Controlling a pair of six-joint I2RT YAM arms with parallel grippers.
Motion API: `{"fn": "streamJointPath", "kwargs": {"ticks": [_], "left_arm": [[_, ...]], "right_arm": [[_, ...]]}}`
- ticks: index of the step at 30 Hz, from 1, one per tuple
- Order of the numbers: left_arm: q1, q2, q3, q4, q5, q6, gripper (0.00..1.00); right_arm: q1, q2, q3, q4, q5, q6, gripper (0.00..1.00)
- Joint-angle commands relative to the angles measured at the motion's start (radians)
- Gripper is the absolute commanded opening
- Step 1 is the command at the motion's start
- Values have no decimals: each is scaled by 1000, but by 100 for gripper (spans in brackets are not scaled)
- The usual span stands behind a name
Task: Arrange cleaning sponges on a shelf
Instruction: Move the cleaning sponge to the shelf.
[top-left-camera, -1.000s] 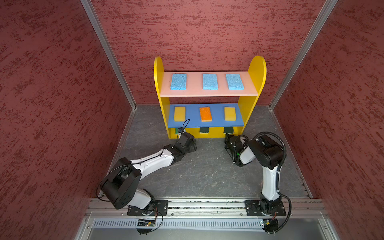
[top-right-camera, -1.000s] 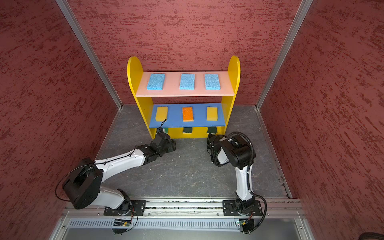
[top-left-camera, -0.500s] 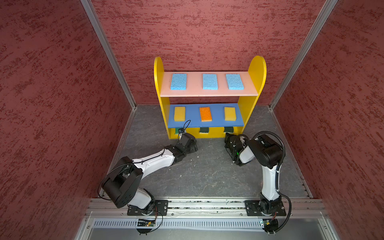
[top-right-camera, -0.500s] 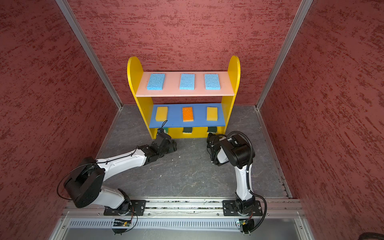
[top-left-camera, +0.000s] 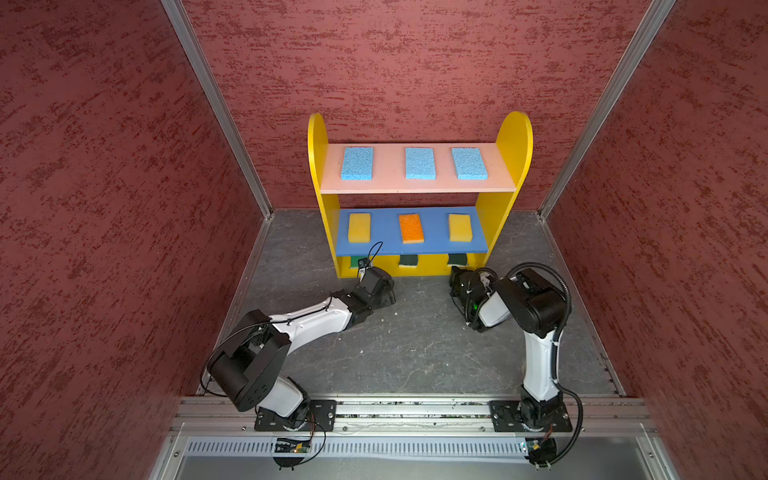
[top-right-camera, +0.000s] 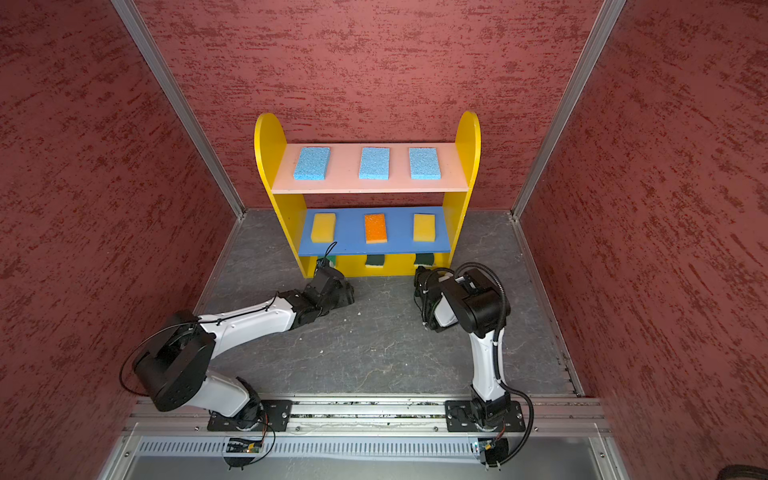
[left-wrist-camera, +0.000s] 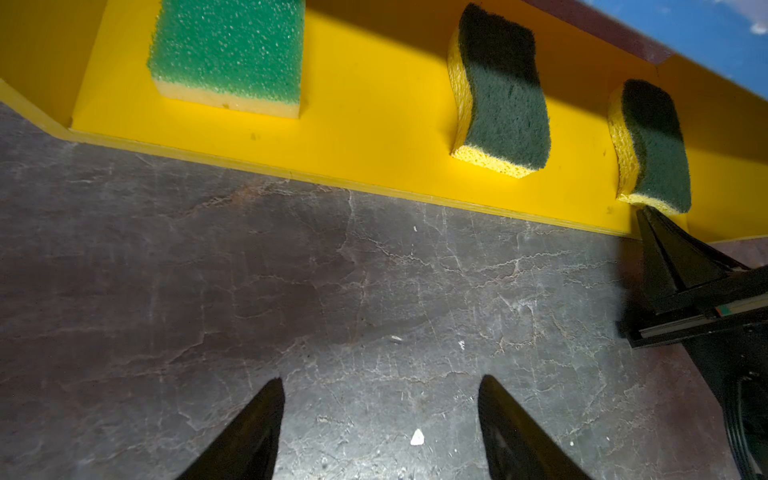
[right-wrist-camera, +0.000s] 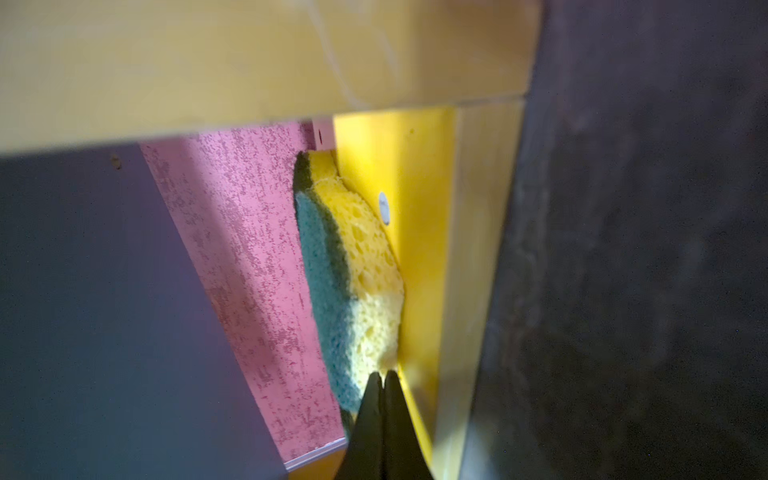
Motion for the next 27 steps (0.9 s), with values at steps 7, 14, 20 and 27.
{"fn": "streamJointPath", "kwargs": {"ticks": [7, 14, 20, 27], "left_arm": [[-2, -35, 0, -15, -39, 17, 74], [5, -85, -1, -72, -73, 49, 75], [7, -180, -21, -138, -120, 93, 76], [47, -228, 8, -201, -109, 200, 77]], "right_arm": [[-10, -119, -99, -146, -50, -83, 0], [-2, -331, -142, -355, -95, -207, 0], [23, -638, -130, -770, -39, -372, 0], [31, -931, -139, -1065, 76, -538, 0]]}}
